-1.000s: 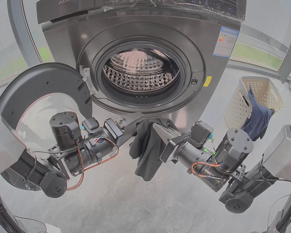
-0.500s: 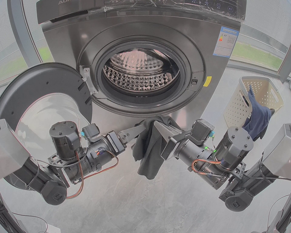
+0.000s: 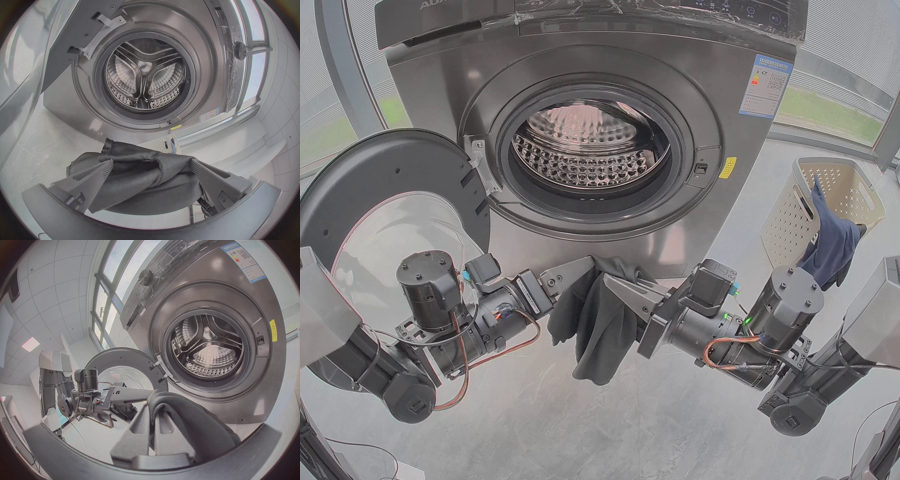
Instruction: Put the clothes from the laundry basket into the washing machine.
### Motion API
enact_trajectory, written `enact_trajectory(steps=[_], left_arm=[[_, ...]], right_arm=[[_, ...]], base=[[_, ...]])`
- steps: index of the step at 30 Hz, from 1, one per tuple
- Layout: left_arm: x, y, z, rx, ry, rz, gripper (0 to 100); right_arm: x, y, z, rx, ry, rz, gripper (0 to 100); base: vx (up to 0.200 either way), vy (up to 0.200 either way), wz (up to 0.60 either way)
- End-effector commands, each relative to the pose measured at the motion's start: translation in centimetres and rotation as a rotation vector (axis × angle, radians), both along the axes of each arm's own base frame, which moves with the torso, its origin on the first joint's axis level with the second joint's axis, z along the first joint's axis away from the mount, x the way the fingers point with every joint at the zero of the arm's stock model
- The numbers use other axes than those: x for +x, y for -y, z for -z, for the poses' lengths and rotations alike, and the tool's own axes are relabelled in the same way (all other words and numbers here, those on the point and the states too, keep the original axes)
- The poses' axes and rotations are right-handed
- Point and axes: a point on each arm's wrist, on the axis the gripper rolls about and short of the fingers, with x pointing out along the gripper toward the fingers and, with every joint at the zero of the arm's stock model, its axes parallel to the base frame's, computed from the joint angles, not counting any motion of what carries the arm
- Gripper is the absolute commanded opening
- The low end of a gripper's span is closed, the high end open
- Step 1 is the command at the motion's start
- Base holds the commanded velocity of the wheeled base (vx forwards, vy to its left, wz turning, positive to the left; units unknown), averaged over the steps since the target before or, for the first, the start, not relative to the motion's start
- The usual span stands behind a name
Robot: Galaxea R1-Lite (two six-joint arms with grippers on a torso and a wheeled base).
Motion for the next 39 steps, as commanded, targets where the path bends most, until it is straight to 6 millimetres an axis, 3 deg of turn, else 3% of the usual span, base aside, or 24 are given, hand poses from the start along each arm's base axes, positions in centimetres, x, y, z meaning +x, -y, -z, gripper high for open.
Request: enact_trajectory(steps=[1, 9, 16, 21, 28, 32, 39], left_arm=[[0.1, 0.0, -0.2, -0.007, 0.005, 0.000, 100], [0.1, 0.1, -0.7, -0.063, -0.027, 0.005, 100], [-0.1, -0.4, -1.0, -0.065, -0.024, -0.006, 100], [-0.4, -0.3, 0.1, -0.033, -0.039, 0.001, 100], [-0.1, -0.1, 2.4, 0.128, 0.030, 0.004, 100], [0.3, -0.7, 3.7, 0.310, 0.198, -0.010, 100], [1.3, -1.1, 5.7, 0.484, 0.312, -0.024, 100]], right_arm=[[-0.1, -0.1, 0.0, -0.001, 0.000, -0.003, 0], [0.1, 0.2, 0.2, -0.007, -0.003, 0.009, 0], [1.6, 1.2, -0.1, 0.012, -0.002, 0.115, 0], [1.8, 1.4, -0.4, 0.025, 0.002, 0.130, 0], [1.6, 1.4, -0.8, 0.035, 0.012, 0.126, 0], [1.4, 1.4, -1.0, 0.039, 0.014, 0.124, 0], [1.2, 1.3, -0.9, 0.036, 0.010, 0.118, 0]], base=[[0.000, 0.000, 0.00], [0.000, 0.000, 0.00], [0.000, 0.000, 0.00], [0.000, 0.000, 0.00], [0.000, 0.000, 0.00], [0.000, 0.000, 0.00], [0.000, 0.000, 0.00]])
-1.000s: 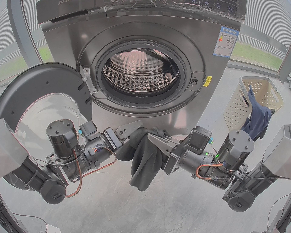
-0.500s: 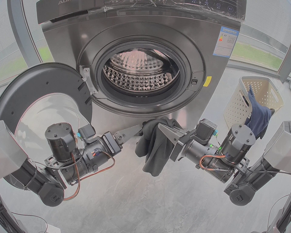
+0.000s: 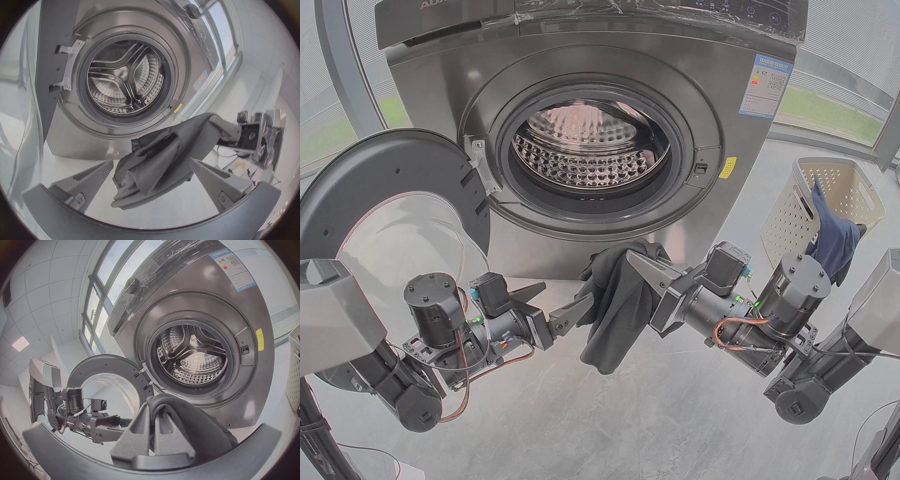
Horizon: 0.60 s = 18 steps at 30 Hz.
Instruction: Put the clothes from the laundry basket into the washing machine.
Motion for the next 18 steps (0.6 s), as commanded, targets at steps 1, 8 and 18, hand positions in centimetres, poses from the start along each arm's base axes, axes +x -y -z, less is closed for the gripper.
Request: enact_trajectory(steps=[1, 8, 18], left_arm=[[1.1, -0.2, 3.1, 0.091, -0.001, -0.019, 100], [1.8, 0.1, 4.8, 0.160, 0.028, -0.011, 100], [3.1, 1.2, 5.2, 0.148, 0.055, 0.007, 100]], right_arm=[[-0.3, -0.1, -0.1, 0.001, 0.003, -0.008, 0], [-0.3, -0.2, -0.2, 0.004, 0.005, -0.010, 0], [-0.5, -0.4, -0.1, 0.002, 0.003, -0.017, 0]], base=[[0.000, 0.000, 0.00], [0.000, 0.000, 0.00], [0.000, 0.000, 0.00]])
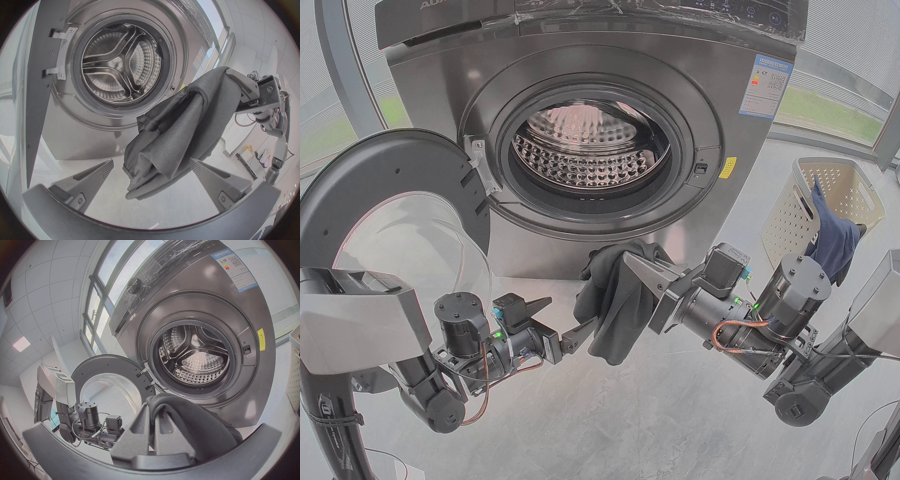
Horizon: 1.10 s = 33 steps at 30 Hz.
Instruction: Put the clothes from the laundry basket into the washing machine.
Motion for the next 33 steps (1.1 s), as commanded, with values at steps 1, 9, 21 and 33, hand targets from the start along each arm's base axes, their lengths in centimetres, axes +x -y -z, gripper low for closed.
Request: enact_trajectory(steps=[1, 9, 21, 33], left_arm=[[0.9, 0.8, 0.6, -0.005, 0.007, 0.014, 100], [1.8, 1.8, 0.7, -0.019, 0.031, 0.031, 0], [0.5, 0.7, -3.6, -0.076, 0.124, 0.013, 0], [-3.5, -1.8, -10.1, -0.156, 0.272, 0.005, 0]], right_arm=[[-0.1, -0.2, 0.0, 0.000, 0.000, -0.008, 0], [-0.2, -0.2, 0.3, -0.006, -0.009, -0.009, 0], [-0.2, -0.1, 0.8, -0.019, -0.026, -0.001, 0], [0.4, 0.1, 1.8, -0.029, -0.057, 0.062, 0]], base=[[0.000, 0.000, 0.00], [0.000, 0.000, 0.00], [0.000, 0.000, 0.00], [0.000, 0.000, 0.00]])
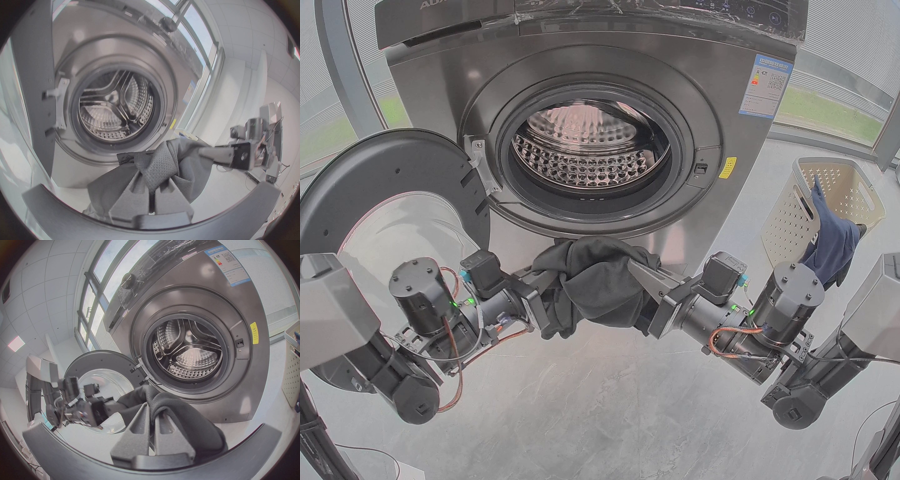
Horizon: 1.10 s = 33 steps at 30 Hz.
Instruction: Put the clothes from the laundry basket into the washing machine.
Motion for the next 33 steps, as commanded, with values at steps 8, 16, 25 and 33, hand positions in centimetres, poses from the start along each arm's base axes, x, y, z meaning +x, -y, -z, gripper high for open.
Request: enact_trajectory(steps=[8, 16, 25, 33], left_arm=[[-1.9, -1.1, -3.4, -0.052, 0.092, -0.002, 0], [-1.8, -1.1, -3.0, -0.042, 0.078, -0.002, 0], [-1.6, -1.0, -3.0, -0.045, 0.078, -0.009, 0], [-1.4, -1.0, -3.5, -0.064, 0.094, -0.011, 0]], right_arm=[[0.1, -0.4, 0.4, -0.005, -0.009, 0.009, 0], [0.4, -0.3, 0.2, 0.006, -0.002, 0.027, 100], [0.3, 0.0, 0.0, 0.007, -0.003, 0.033, 100], [0.1, 0.7, 1.2, -0.028, -0.042, 0.045, 100]], base=[[0.000, 0.000, 0.00], [0.000, 0.000, 0.00], [0.000, 0.000, 0.00], [0.000, 0.000, 0.00]])
